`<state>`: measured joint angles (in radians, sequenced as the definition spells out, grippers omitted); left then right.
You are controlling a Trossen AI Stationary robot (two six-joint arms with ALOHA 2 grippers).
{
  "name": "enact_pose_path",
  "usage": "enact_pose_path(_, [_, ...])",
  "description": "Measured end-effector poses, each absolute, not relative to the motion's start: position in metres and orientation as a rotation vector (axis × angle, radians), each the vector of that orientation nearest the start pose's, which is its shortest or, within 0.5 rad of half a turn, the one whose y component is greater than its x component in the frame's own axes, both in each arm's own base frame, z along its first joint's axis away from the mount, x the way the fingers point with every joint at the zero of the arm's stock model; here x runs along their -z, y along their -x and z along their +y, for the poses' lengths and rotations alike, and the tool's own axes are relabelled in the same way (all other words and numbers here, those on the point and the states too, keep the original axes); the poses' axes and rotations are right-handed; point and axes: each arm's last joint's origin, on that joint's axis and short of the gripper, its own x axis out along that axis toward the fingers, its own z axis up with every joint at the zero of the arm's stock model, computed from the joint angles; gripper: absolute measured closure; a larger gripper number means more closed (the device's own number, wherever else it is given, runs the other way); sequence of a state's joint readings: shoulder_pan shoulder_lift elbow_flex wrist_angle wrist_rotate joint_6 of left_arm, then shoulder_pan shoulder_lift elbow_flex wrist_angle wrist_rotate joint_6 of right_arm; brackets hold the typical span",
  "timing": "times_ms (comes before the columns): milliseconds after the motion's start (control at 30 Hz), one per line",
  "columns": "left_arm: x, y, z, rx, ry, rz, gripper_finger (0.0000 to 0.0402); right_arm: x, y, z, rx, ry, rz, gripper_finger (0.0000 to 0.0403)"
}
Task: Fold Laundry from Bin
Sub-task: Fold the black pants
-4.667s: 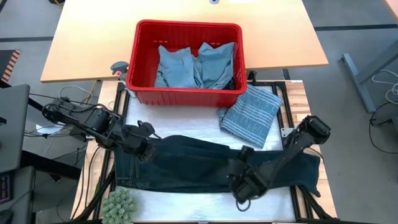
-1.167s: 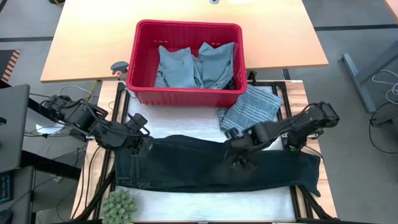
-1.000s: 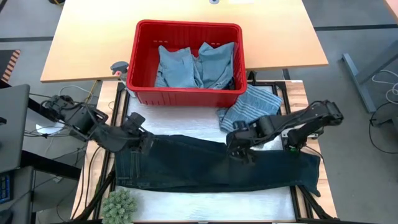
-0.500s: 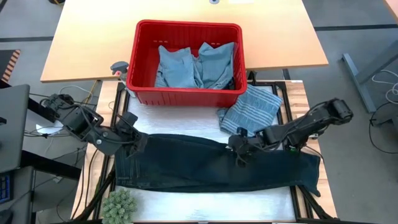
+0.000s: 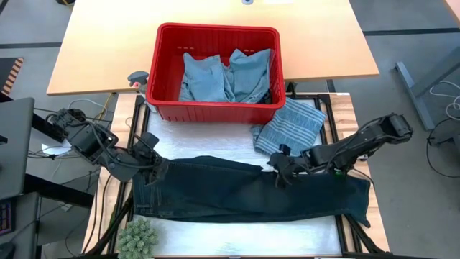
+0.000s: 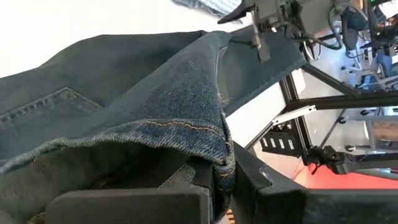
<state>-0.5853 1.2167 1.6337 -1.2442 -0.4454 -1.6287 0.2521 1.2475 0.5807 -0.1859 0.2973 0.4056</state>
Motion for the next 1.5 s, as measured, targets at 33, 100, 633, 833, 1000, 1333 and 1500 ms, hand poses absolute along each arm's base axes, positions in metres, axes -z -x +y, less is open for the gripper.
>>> enact_pose_path(33, [-0.436,-0.167,-0.096,-0.457,1.150,0.621,0.0391,-0.175,-0.225,0.047,0.210,-0.142,0.800,0.0186])
enact_pose_path(100, [-0.436,-0.167,-0.096,-0.458,1.157,0.623,0.0391,-0.168,-0.227,0.045,0.220,-0.135,0.819,0.0186])
enact_pose_path(633, [-0.436,-0.167,-0.096,-0.457,1.160,0.625,0.0391,-0.146,-0.249,0.033,0.225,-0.081,0.775,0.0241])
enact_pose_path(833, [-0.436,-0.166,-0.096,-0.442,1.142,0.639,0.0391,-0.153,-0.253,0.035,0.179,-0.002,0.758,0.0383])
enact_pose_path(1000, [-0.436,-0.166,-0.096,-0.425,1.105,0.651,0.0391,-0.170,-0.261,0.038,0.107,0.153,0.816,0.0384])
enact_pose_path(1333, [-0.433,-0.169,-0.101,-0.409,1.076,0.683,0.0391,-0.206,-0.265,0.055,-0.206,1.158,0.979,0.0380])
enact_pose_path(1500, [-0.430,-0.174,-0.106,-0.393,1.057,0.730,0.0391,-0.212,-0.264,0.057,-0.363,1.460,1.012,0.0380])
